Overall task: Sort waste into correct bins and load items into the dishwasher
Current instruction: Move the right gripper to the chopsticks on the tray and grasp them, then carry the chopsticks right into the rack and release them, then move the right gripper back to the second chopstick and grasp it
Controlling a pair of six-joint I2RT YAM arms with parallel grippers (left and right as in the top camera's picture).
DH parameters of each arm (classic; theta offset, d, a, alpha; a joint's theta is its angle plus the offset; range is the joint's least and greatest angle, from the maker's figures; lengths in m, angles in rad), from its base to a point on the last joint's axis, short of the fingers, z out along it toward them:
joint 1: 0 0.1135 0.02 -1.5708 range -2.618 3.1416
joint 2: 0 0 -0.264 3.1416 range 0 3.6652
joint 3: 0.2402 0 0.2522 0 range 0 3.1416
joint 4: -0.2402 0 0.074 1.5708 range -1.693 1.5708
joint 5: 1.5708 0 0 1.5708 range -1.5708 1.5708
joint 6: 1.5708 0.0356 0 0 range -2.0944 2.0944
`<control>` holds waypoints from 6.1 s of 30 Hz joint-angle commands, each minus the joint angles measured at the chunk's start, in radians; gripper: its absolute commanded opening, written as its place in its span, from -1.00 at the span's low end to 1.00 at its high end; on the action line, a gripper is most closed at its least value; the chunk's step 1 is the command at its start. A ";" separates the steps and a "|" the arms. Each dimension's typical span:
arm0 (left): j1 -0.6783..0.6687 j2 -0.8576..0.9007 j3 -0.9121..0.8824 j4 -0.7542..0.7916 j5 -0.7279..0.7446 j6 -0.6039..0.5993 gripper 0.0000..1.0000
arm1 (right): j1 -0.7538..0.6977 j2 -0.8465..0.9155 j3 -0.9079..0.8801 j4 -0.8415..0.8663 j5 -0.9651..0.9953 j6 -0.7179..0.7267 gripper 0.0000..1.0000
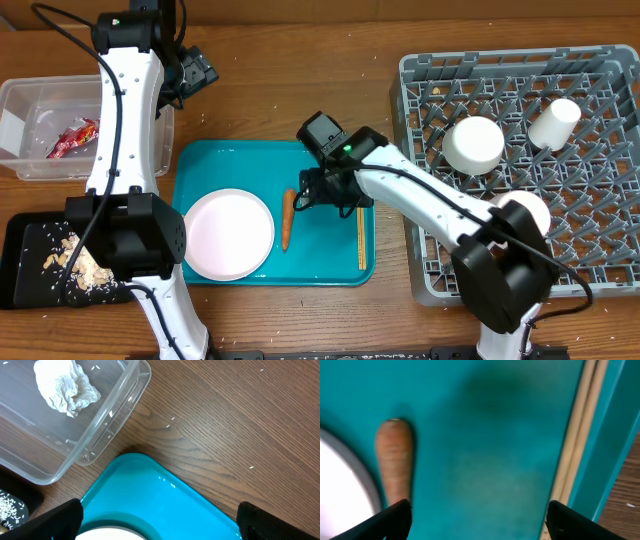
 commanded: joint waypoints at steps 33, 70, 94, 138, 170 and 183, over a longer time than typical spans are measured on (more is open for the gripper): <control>-0.007 -0.039 -0.004 0.001 0.001 -0.010 1.00 | -0.004 0.132 -0.013 0.029 0.129 -0.029 0.73; -0.007 -0.039 -0.004 0.001 0.001 -0.010 1.00 | -0.060 0.022 0.257 -0.263 0.235 -0.029 -0.92; -0.007 -0.039 -0.004 0.001 0.001 -0.010 1.00 | -0.549 -0.113 0.250 -0.169 0.025 -0.498 -0.89; -0.007 -0.039 -0.004 0.001 0.001 -0.010 1.00 | -0.123 0.089 0.216 -0.181 0.050 -0.087 0.96; -0.007 -0.039 -0.004 0.001 0.001 -0.010 1.00 | -0.122 0.216 0.079 -0.047 -0.033 -0.069 0.86; -0.007 -0.039 -0.004 0.001 0.001 -0.010 1.00 | -0.133 0.216 0.149 -0.137 -0.055 -0.069 -0.92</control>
